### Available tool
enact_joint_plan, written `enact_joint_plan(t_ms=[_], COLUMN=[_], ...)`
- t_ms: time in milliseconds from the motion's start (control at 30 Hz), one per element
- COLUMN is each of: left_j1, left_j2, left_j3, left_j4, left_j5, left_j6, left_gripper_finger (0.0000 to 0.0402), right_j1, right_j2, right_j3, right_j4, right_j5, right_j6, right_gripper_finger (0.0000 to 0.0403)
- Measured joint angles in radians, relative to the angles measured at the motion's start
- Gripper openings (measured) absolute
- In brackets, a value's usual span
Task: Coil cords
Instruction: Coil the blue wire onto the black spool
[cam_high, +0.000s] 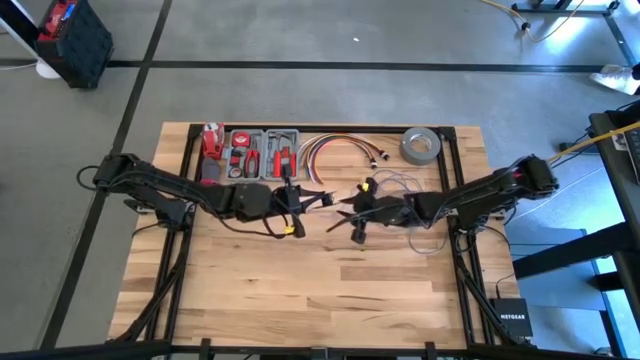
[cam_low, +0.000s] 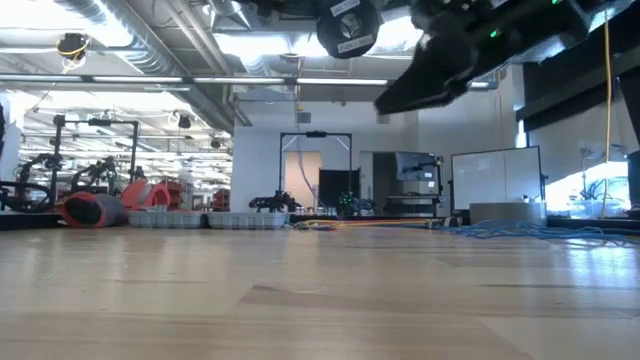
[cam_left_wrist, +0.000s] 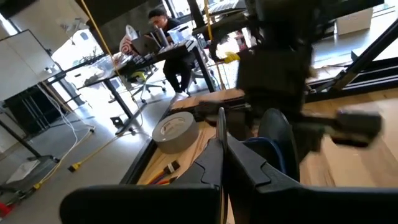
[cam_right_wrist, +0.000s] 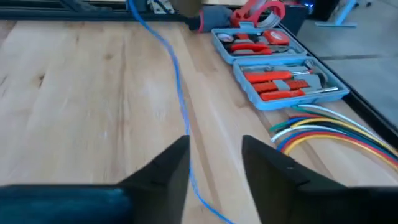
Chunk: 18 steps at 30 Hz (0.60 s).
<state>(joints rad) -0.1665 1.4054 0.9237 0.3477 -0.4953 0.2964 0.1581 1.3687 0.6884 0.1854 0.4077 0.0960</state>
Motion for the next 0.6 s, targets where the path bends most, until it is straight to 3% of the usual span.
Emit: enact_joint_plan(t_ms=[167, 267, 333, 500, 600], left_j1=[0.001, 0.003, 0.003, 0.002, 0.001], left_j2=[0.000, 0.000, 0.000, 0.000, -0.001], left_j3=[0.000, 0.000, 0.000, 0.000, 0.000], left_j4=[0.000, 0.000, 0.000, 0.052, 0.064], left_j5=[-0.002, -0.002, -0.002, -0.002, -0.002], left_j6=[-0.001, -0.006, -0.007, -0.047, -0.044], left_gripper_finger=[0.0000, 0.0000, 0.0000, 0.0000, 0.0000], right_j1=[-0.001, -0.001, -0.002, -0.020, -0.048], right_j2=[-0.141, -0.171, -0.164, -0.043, 0.066], right_j3=[0.000, -0.044, -0.107, -0.295, -0.334], right_j4=[-0.246, -0.231, -0.121, 0.366, 0.586], right_j5=[-0.010, -0.010, -0.010, 0.037, -0.015], right_j6=[0.013, 0.017, -0.017, -0.082, -0.102], right_gripper_finger=[0.0193, 0.0197, 0.0197, 0.0197, 0.0198])
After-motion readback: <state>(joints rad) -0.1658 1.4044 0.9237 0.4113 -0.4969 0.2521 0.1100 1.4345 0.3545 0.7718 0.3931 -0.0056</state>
